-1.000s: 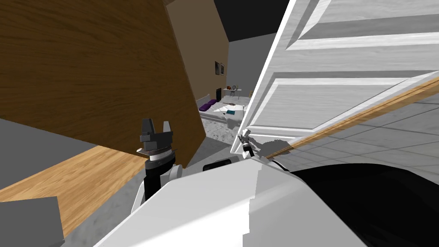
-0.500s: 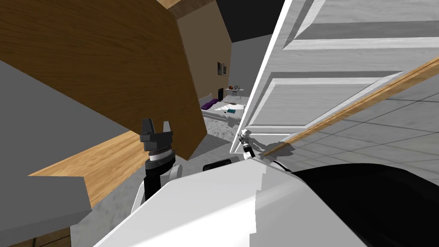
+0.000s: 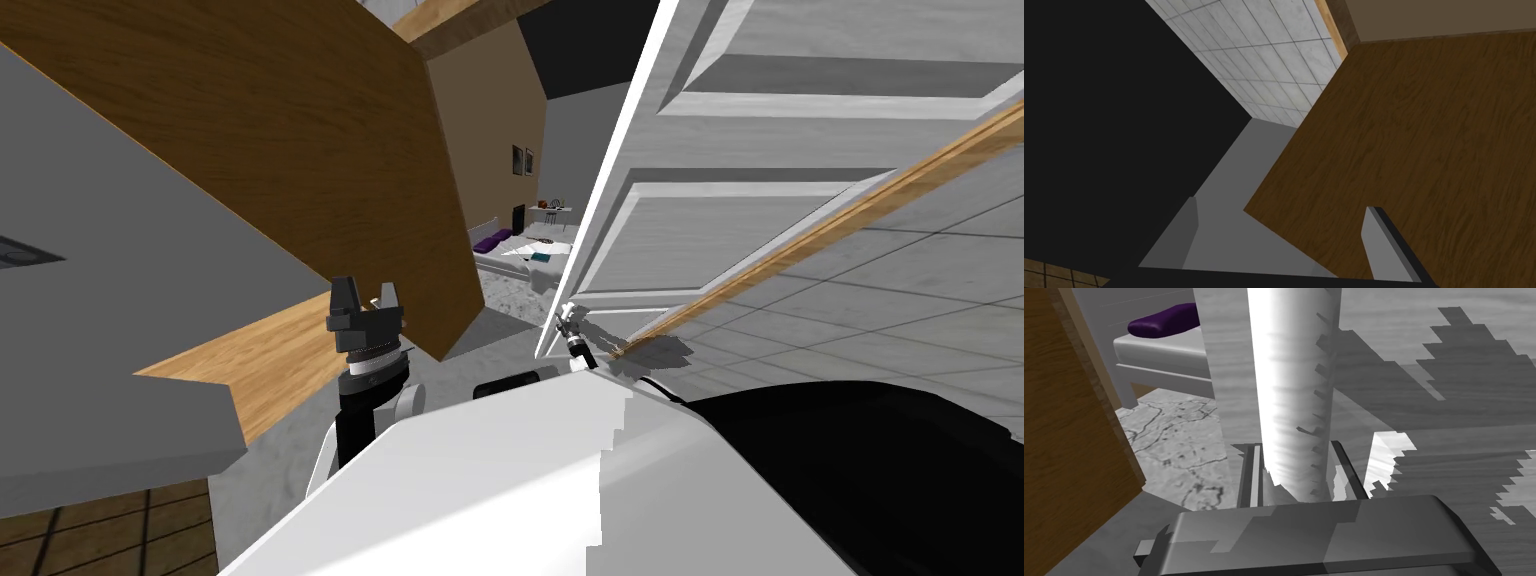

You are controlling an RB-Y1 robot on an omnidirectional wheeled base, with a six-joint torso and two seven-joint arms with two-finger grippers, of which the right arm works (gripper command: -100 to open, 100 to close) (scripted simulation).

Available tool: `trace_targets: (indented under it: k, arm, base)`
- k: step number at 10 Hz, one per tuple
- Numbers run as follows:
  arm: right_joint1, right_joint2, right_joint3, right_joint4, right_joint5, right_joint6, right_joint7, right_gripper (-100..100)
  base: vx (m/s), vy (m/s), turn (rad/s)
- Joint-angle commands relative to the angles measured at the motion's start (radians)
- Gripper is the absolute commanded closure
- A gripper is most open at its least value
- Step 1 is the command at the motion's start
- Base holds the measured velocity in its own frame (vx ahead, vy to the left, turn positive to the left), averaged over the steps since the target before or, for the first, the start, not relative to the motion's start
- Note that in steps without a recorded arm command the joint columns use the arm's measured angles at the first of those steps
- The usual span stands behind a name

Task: Pull the door open

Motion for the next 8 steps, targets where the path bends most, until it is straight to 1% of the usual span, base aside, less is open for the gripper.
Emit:
trace_targets:
  k: [1, 3, 6, 7, 8]
  arm:
    - [0.012, -0.012, 0.022, -0.009, 0.012, -0.013, -0.021, 100]
    - [0.022, -0.030, 0.047, -0.017, 0.025, -0.030, -0.047, 100]
    - [0.038, -0.058, 0.088, -0.028, 0.047, -0.056, -0.088, 100]
    - [0.034, -0.051, 0.082, -0.024, 0.044, -0.047, -0.079, 100]
    - [0.047, -0.067, 0.104, -0.020, 0.054, -0.071, -0.103, 100]
  base:
    - [-0.210, -0.052, 0.073]
    - [-0.212, -0.032, 0.068]
    - [-0.226, -0.073, 0.076]
    - [-0.102, -0.014, 0.023]
    - [-0.161, -0.067, 0.111]
